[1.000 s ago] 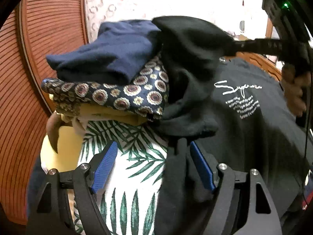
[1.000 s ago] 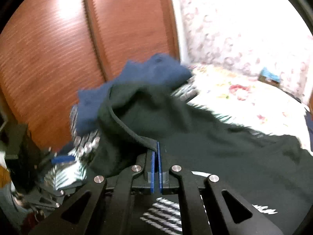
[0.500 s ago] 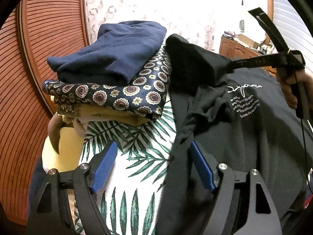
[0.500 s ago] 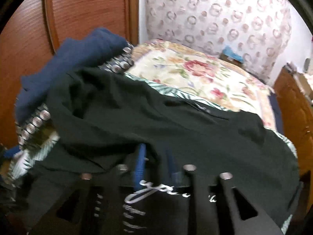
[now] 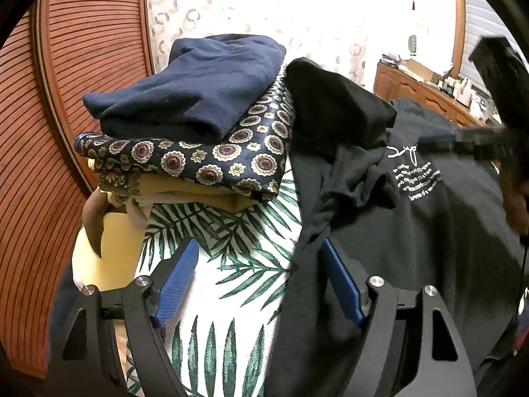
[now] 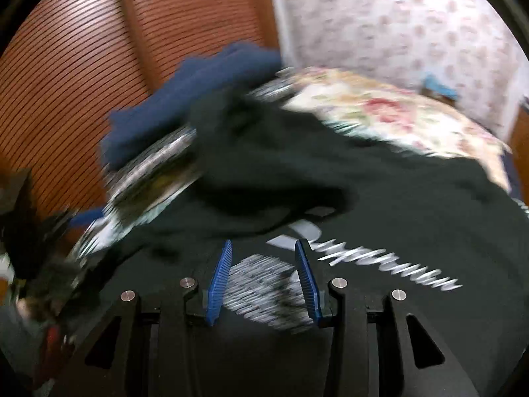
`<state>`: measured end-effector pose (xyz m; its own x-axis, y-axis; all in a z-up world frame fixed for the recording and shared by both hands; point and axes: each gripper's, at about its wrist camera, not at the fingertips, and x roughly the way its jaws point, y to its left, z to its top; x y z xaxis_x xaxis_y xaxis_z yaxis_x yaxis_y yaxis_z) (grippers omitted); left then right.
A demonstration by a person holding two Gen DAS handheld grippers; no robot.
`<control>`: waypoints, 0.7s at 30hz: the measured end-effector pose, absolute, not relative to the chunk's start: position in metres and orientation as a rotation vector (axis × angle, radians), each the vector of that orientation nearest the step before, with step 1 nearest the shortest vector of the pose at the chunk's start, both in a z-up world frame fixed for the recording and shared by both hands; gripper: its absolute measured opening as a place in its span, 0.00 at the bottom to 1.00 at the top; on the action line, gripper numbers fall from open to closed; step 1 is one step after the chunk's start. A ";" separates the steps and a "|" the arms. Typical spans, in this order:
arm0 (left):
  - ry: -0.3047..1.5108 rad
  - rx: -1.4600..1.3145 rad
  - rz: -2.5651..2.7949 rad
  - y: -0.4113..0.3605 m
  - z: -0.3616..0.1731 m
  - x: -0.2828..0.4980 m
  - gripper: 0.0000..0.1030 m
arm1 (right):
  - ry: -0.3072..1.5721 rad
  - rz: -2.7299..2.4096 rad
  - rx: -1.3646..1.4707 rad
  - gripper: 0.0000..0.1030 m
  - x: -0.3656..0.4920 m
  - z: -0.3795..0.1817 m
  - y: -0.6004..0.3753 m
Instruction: Fold small clothes
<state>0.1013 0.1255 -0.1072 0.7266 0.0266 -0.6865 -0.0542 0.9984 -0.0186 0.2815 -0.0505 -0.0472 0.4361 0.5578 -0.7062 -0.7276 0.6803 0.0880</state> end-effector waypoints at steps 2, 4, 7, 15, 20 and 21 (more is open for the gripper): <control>0.755 -0.039 0.048 0.126 -0.107 0.101 0.75 | 0.801 0.858 -0.260 0.40 0.273 -0.061 -0.034; 0.753 -0.039 0.053 0.126 -0.107 0.100 0.75 | 0.797 0.874 -0.297 0.40 0.266 -0.073 -0.018; 0.745 -0.041 0.057 0.126 -0.106 0.099 0.75 | 0.790 0.862 -0.351 0.40 0.267 -0.083 -0.003; 0.707 -0.034 0.017 0.119 -0.095 0.091 0.75 | 0.733 0.846 -0.455 0.04 0.261 -0.095 0.016; 0.658 -0.032 -0.020 0.105 -0.070 0.073 0.75 | 0.703 0.900 -0.451 0.04 0.234 -0.072 -0.005; 0.649 -0.027 -0.029 0.103 -0.067 0.071 0.75 | 0.702 0.904 -0.454 0.04 0.229 -0.070 -0.008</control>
